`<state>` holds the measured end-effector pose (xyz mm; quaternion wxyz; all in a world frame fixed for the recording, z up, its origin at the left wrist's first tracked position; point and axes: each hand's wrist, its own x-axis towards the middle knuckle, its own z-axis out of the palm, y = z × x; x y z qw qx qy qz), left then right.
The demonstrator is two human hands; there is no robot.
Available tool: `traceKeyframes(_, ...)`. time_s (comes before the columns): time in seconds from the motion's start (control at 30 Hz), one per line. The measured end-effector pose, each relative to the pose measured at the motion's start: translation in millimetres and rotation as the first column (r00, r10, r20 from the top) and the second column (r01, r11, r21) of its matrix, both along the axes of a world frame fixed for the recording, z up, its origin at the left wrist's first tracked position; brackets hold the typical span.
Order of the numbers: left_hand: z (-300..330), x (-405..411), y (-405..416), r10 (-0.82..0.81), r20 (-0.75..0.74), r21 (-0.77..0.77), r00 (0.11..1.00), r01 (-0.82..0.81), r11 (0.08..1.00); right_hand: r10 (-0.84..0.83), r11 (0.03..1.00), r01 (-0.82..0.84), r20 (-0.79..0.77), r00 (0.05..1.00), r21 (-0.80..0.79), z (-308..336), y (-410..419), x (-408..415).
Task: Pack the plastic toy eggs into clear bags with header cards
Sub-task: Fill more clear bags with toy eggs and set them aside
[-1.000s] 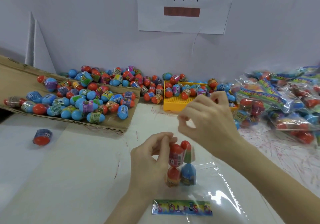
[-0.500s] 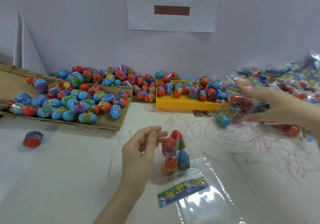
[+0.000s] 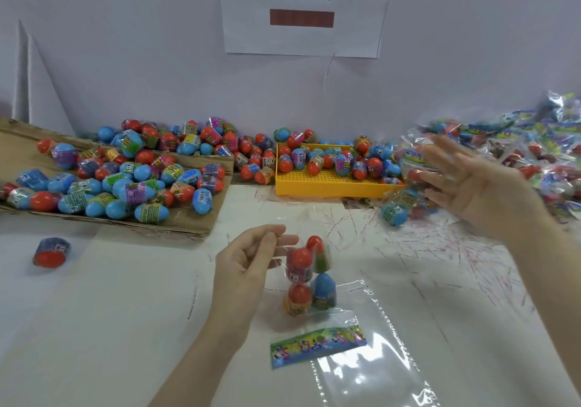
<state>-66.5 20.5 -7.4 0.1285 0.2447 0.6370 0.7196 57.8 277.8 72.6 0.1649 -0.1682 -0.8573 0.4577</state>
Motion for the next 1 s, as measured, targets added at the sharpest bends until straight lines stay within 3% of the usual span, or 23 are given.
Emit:
traceKeyframes(0.07,0.5,0.3,0.0,-0.028,0.051,-0.006,0.998,0.028,1.000,-0.334,0.873,0.221,0.203,0.921,0.435,-13.4,-16.6,-4.3)
traceKeyframes(0.1,0.6,0.1,0.5,-0.044,0.078,-0.006,0.996,0.044,0.999,-0.468,0.724,0.297,0.127,0.875,0.622,-22.1,-24.7,-11.2)
traceKeyframes(0.13,0.6,0.4,0.8,-0.062,0.109,-0.002,0.992,0.062,0.998,-0.390,0.669,0.250,0.044,0.920,0.701,-25.8,-37.6,-14.9)
traceKeyframes(0.17,1.3,0.5,1.1,-0.080,0.138,0.013,0.987,0.079,0.997,-0.217,0.780,0.176,-0.004,0.976,0.601,-24.8,-55.2,-18.9)
traceKeyframes(0.2,2.3,0.8,1.1,-0.099,0.167,0.031,0.981,0.095,0.995,-0.072,0.924,0.077,-0.028,0.997,0.374,-22.0,-75.4,-21.8)
traceKeyframes(0.23,3.3,1.3,0.8,-0.119,0.193,0.050,0.974,0.111,0.993,0.026,0.993,-0.022,-0.037,0.999,0.115,-23.1,-89.3,-25.3)
traceKeyframes(0.3,4.8,1.4,0.0,-0.150,0.233,0.086,0.961,0.133,0.987,0.176,0.960,-0.171,0.004,0.984,-0.222,-30.0,-100.8,-30.4)
traceKeyframes(0.37,4.2,0.7,-1.3,-0.165,0.262,0.105,0.951,0.141,0.984,0.226,0.914,-0.213,-0.003,0.974,-0.344,-37.4,-101.5,-32.1)
traceKeyframes(0.5,3.0,-1.3,-3.9,-0.179,0.276,0.066,0.944,0.168,0.984,0.139,0.872,-0.176,-0.115,0.984,-0.457,-52.8,-99.3,-30.6)
traceKeyframes(0.67,-1.8,-5.2,-7.4,-0.148,0.285,-0.126,0.947,0.191,0.974,0.083,0.848,-0.150,-0.153,0.985,-0.508,-60.7,-103.8,-30.5)
traceKeyframes(1.0,-2.8,-4.5,-6.2,-0.097,0.305,-0.016,0.948,0.107,0.994,-0.085,0.857,0.011,-0.120,0.989,-0.515,-63.6,-110.0,-25.3)
